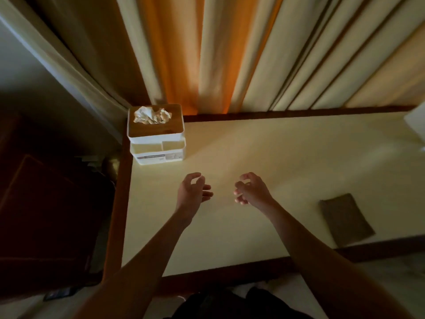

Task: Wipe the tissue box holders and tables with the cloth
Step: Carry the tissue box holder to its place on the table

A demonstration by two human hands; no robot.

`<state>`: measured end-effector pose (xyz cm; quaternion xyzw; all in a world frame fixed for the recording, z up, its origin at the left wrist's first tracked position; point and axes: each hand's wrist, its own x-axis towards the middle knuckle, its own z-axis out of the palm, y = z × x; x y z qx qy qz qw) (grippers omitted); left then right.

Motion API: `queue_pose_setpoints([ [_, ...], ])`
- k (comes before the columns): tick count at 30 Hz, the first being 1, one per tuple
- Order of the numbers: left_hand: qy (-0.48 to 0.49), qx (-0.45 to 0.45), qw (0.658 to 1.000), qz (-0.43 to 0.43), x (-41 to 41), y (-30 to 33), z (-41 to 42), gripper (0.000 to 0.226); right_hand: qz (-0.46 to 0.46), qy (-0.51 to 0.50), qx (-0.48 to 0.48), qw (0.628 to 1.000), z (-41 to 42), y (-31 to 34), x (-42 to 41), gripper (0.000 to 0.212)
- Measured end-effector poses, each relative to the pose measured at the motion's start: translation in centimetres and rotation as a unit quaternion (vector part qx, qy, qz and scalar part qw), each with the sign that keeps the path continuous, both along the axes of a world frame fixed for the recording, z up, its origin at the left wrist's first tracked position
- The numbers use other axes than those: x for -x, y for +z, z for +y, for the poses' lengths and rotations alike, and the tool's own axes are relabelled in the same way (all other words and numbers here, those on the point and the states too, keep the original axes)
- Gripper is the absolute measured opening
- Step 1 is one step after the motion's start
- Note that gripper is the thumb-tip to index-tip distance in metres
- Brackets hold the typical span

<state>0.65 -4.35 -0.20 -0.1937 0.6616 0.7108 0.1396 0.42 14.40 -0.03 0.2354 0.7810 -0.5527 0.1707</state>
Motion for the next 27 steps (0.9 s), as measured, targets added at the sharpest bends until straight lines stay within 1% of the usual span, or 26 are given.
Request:
queue_pose_setpoints([
  [2, -0.049, 0.019, 0.999, 0.003, -0.6, -0.2, 2.8, 0.02, 0.008, -0.016, -0.034, 0.999, 3.1, -0.1, -1.9, 0.029],
  [4, -0.095, 0.046, 0.994, 0.015, -1.4, -0.1, 5.5, 0.018, 0.059, -0.033, -0.107, 0.992, 6.0, -0.2, -3.9, 0.024],
  [6, -0.143, 0.071, 0.987, 0.03, -2.6, 0.2, 8.4, 0.018, 0.144, -0.059, -0.206, 0.966, 9.4, -0.6, -6.2, 0.019],
  [8, -0.184, 0.099, 0.977, 0.051, -3.7, 0.3, 11.1, 0.018, 0.223, -0.093, -0.259, 0.935, 12.4, -1.0, -8.4, 0.022],
  [9, -0.207, 0.12, 0.969, 0.067, -4.5, 0.5, 13.3, 0.018, 0.242, -0.097, -0.287, 0.922, 14.9, -1.2, -10.0, 0.022],
  [11, -0.234, 0.18, 0.95, 0.104, -5.1, 0.5, 15.2, 0.018, 0.257, -0.041, -0.343, 0.903, 17.5, -2.0, -11.7, 0.023],
  [12, -0.248, 0.216, 0.935, 0.128, -5.7, 0.5, 16.7, 0.017, 0.235, -0.006, -0.357, 0.904, 19.4, -2.4, -12.9, 0.029],
  [14, -0.281, 0.276, 0.901, 0.18, -7.7, 0.4, 19.9, 0.017, 0.155, 0.075, -0.368, 0.914, 23.0, -3.0, -15.6, 0.05],
  [16, -0.332, 0.313, 0.86, 0.226, -10.0, -0.1, 23.4, 0.022, 0.105, 0.154, -0.366, 0.912, 26.1, -3.2, -18.0, 0.053],
  [18, -0.388, 0.345, 0.814, 0.26, -12.0, -0.9, 26.5, 0.034, 0.099, 0.2, -0.361, 0.905, 28.2, -3.1, -19.5, 0.054],
  [20, -0.436, 0.388, 0.76, 0.285, -13.5, -1.9, 29.6, 0.047, 0.106, 0.21, -0.365, 0.901, 29.7, -2.7, -20.6, 0.054],
  [23, -0.483, 0.502, 0.666, 0.267, -14.8, -2.8, 33.1, 0.057, 0.093, 0.214, -0.373, 0.898, 31.7, -2.6, -21.6, 0.055],
  [25, -0.497, 0.54, 0.625, 0.267, -15.5, -2.8, 35.5, 0.057, 0.083, 0.205, -0.377, 0.9, 33.7, -3.0, -22.5, 0.055],
  [27, -0.514, 0.553, 0.596, 0.275, -15.7, -2.4, 37.9, 0.059, 0.077, 0.197, -0.38, 0.901, 36.0, -3.4, -22.9, 0.054],
])
